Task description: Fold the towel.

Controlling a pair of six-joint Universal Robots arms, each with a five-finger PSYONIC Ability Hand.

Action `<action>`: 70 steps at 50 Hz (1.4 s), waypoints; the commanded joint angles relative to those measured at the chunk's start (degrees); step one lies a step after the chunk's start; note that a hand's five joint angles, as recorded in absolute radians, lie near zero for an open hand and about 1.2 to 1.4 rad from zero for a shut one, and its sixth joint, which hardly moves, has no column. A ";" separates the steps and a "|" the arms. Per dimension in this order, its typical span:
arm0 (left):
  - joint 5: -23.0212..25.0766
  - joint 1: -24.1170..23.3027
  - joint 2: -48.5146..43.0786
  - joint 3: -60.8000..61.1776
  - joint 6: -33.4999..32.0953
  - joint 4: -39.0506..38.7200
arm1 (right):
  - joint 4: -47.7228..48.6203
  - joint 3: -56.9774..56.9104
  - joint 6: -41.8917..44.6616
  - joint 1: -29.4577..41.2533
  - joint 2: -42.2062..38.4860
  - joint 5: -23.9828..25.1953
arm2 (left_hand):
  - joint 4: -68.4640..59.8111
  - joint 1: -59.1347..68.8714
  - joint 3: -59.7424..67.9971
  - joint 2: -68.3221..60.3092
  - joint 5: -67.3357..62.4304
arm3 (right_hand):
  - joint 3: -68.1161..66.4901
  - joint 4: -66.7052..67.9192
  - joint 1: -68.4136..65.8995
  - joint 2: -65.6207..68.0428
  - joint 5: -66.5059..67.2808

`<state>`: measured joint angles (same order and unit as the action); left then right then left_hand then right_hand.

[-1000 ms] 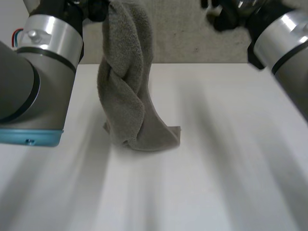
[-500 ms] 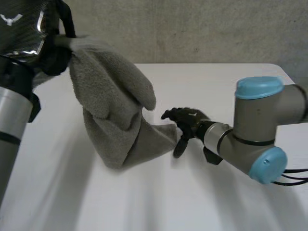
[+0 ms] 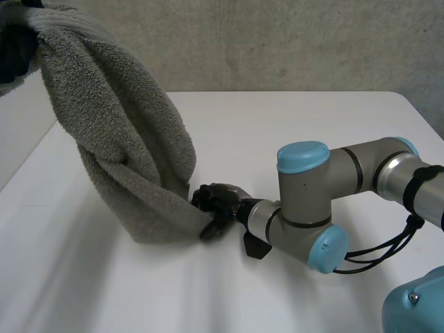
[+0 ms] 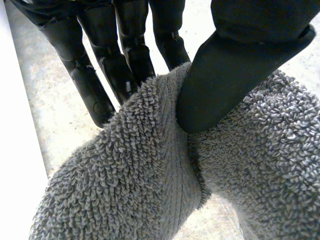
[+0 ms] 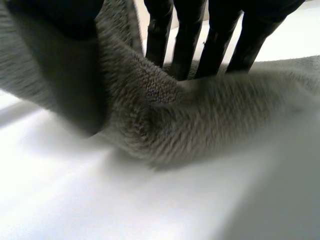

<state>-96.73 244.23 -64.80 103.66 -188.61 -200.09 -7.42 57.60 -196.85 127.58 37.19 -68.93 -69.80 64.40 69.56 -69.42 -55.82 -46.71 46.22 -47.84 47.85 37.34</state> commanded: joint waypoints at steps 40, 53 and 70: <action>-3.38 -1.21 -45.68 -4.36 12.92 -5.76 | 4.27 22.37 54.46 -14.38 25.65 -6.66 | -10.20 15.60 10.44 -10.58 -14.18 | -33.29 33.78 -32.16 32.15 32.66; -3.20 -0.42 -39.09 2.69 12.66 3.65 | -10.66 28.88 63.93 -14.99 29.43 -3.94 | 0.37 5.03 -0.14 -0.01 -3.61 | -33.29 33.78 -32.16 32.15 32.66; -1.54 -1.65 -28.63 1.38 -0.17 3.04 | 0.56 29.94 38.50 -23.24 40.94 -3.06 | 54.88 -49.48 -54.64 54.50 50.90 | 36.71 -36.22 37.84 -37.85 -37.34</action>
<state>-99.34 243.22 -95.21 106.80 -186.01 -195.12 -13.01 87.55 -144.35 108.46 75.41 -72.12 -13.85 13.80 13.75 -13.74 -3.60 -13.93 14.72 -13.32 14.08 3.42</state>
